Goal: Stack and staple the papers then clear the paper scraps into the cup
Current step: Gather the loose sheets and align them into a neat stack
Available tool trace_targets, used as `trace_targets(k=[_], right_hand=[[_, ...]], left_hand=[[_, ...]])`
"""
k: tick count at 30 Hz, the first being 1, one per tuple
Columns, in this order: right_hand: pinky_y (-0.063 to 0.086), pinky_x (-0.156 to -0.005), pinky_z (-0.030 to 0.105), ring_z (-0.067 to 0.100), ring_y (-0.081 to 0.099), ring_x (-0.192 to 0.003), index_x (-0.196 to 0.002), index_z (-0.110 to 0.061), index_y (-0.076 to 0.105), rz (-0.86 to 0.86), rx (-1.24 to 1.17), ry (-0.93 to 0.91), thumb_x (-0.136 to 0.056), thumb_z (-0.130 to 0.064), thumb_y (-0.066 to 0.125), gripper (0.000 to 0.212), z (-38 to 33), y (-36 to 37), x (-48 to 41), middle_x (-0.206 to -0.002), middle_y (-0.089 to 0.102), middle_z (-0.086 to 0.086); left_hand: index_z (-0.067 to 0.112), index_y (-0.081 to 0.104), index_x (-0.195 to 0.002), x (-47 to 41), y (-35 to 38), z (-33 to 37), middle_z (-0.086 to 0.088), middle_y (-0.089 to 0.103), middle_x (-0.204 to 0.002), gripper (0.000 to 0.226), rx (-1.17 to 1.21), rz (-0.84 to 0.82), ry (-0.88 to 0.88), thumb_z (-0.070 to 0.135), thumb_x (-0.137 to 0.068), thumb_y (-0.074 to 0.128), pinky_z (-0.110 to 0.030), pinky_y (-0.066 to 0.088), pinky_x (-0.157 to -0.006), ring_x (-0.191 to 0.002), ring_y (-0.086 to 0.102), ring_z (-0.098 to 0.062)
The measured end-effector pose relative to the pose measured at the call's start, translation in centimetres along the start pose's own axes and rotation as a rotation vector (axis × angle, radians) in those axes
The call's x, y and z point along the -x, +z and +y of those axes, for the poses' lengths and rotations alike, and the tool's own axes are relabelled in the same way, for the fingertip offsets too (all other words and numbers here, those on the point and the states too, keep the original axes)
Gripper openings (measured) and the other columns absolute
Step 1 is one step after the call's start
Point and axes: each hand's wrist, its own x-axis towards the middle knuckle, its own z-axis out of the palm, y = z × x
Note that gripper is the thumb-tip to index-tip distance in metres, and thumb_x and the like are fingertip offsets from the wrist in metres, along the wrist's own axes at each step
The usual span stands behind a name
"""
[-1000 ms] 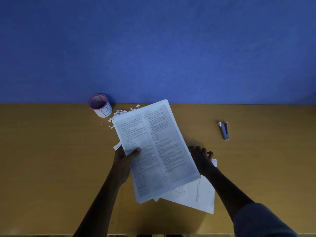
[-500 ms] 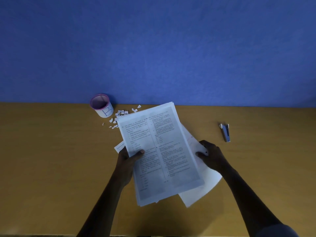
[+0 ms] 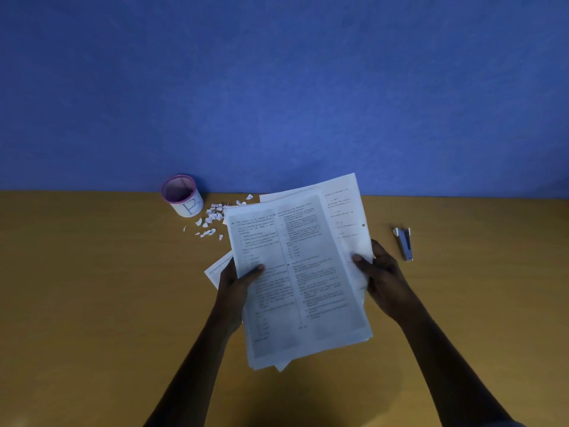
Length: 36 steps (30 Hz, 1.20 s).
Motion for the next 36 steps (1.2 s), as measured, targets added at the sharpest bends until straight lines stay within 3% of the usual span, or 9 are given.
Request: trace_targets(k=[6,13,16,19,21,23,27,32,36], right_hand=[[0.06,-0.092,0.053,0.043,0.062,-0.124,-0.145,-0.012,0.052,-0.043,-0.054,0.074,-0.104,-0.001,0.049,0.042,0.9,1.3,0.1,-0.142,0.06,0.024],[0.056,-0.093,0.061,0.048,0.063,-0.116,-0.142,-0.009,0.052,-0.152,0.043,0.131,-0.102,-0.002,0.053,0.041,1.1,2.4,0.7,-0.135,0.059,0.033],[0.061,-0.084,0.049,0.039,0.07,-0.106,-0.133,-0.007,0.06,-0.125,0.047,0.162,-0.109,-0.015,0.042,0.031,0.4,2.9,1.1,-0.122,0.068,0.025],[0.06,-0.082,0.044,0.035,0.072,-0.103,-0.129,-0.004,0.062,-0.127,0.049,0.208,-0.111,-0.029,0.036,0.04,0.1,2.5,1.1,-0.119,0.072,0.02],[0.06,-0.085,0.048,0.038,0.072,-0.109,-0.13,-0.005,0.058,-0.138,0.144,0.194,-0.105,-0.018,0.052,0.029,0.2,1.7,0.7,-0.127,0.069,0.021],[0.061,-0.088,0.05,0.035,0.072,-0.112,-0.134,-0.01,0.054,-0.148,0.319,0.161,-0.096,-0.009,0.065,0.039,0.4,1.0,0.3,-0.127,0.071,0.015],[0.062,-0.089,0.054,0.026,0.075,-0.108,-0.136,-0.017,0.053,-0.148,0.512,0.133,-0.095,-0.005,0.07,0.047,0.9,1.0,-0.1,-0.122,0.075,0.006],[0.06,-0.09,0.059,0.036,0.073,-0.11,-0.137,-0.014,0.056,-0.085,0.421,0.064,-0.096,-0.001,0.067,0.045,2.0,0.7,0.1,-0.124,0.073,0.013],[0.059,-0.093,0.057,0.038,0.069,-0.117,-0.14,-0.011,0.056,-0.077,0.372,0.02,-0.097,0.0,0.065,0.045,2.0,0.1,0.0,-0.129,0.07,0.017]], left_hand=[[0.013,0.064,-0.132,-0.6,0.2,-0.7,-0.02,0.072,-0.125,0.045,0.133,0.018,-0.102,0.026,-0.089,0.066,-0.056,0.06,-0.085,-0.111,0.071,-0.044],[0.017,0.058,-0.134,-0.6,0.8,-1.1,-0.015,0.071,-0.127,0.046,0.206,-0.037,-0.091,0.024,-0.089,0.063,-0.055,0.061,-0.084,-0.112,0.07,-0.042],[0.029,0.053,-0.139,-0.8,1.1,-1.3,-0.01,0.07,-0.129,0.063,0.083,0.047,-0.058,0.022,-0.079,0.074,-0.057,0.061,-0.088,-0.113,0.07,-0.041],[0.038,0.049,-0.142,-1.0,1.1,-1.6,-0.004,0.07,-0.13,0.069,0.021,0.101,-0.053,0.026,-0.078,0.074,-0.061,0.059,-0.094,-0.114,0.07,-0.036],[0.034,0.051,-0.143,-0.9,1.2,-1.6,-0.003,0.071,-0.129,0.067,0.006,0.103,-0.039,0.027,-0.081,0.072,-0.057,0.061,-0.092,-0.112,0.072,-0.033],[0.03,0.054,-0.14,-0.9,1.2,-1.6,0.0,0.073,-0.125,0.06,-0.028,0.081,-0.025,0.027,-0.083,0.07,-0.049,0.064,-0.085,-0.108,0.074,-0.026],[0.026,0.063,-0.12,-0.8,1.5,-1.8,0.004,0.077,-0.109,0.039,-0.255,0.055,-0.042,0.042,-0.084,0.067,-0.034,0.062,-0.075,-0.101,0.076,-0.021],[0.016,0.071,-0.111,-1.0,0.9,-3.3,0.001,0.075,-0.098,0.039,-0.322,0.295,-0.158,0.05,-0.104,0.052,-0.028,0.053,-0.064,-0.09,0.073,-0.02],[0.009,0.062,-0.131,-1.7,-0.7,-5.5,-0.012,0.06,-0.135,0.041,-0.577,0.618,-0.18,0.039,-0.103,0.057,-0.047,0.047,-0.104,-0.125,0.053,-0.035]])
